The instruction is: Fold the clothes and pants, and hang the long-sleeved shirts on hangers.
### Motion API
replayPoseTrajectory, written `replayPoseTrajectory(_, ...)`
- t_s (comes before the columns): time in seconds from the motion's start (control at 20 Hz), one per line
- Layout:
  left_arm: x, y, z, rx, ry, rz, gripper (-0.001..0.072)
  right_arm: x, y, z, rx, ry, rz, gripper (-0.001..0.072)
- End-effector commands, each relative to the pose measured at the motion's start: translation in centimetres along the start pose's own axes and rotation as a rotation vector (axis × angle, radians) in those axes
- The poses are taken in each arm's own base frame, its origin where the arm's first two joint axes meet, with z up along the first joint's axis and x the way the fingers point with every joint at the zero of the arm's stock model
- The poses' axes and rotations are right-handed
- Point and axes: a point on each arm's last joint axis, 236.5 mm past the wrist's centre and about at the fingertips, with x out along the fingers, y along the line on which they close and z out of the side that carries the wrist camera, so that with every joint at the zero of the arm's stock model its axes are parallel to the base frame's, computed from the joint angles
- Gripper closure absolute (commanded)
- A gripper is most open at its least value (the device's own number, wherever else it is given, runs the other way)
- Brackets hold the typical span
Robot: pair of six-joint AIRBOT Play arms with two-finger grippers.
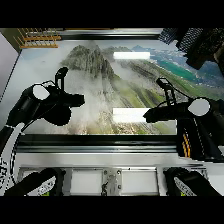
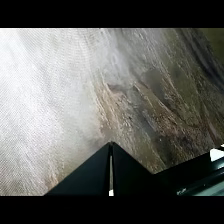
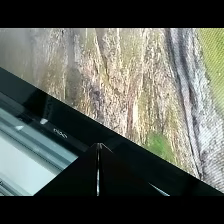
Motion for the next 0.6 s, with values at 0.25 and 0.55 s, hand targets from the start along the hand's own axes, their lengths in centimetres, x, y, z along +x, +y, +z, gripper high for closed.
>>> replayPoseTrajectory(0.25, 0.5, 0.3, -0.1, -0.006, 0.007, 0.003, 0.0701, 0.2, -0.1, -0.1, 0.004, 0.008, 0.001, 0.0696)
replayPoseTrajectory(0.55, -0.8, 3.8, 1.9, 0.130, -0.044, 0.143, 0.0001, 0.2, -0.1, -0.1, 0.004, 0.008, 0.001, 0.0696)
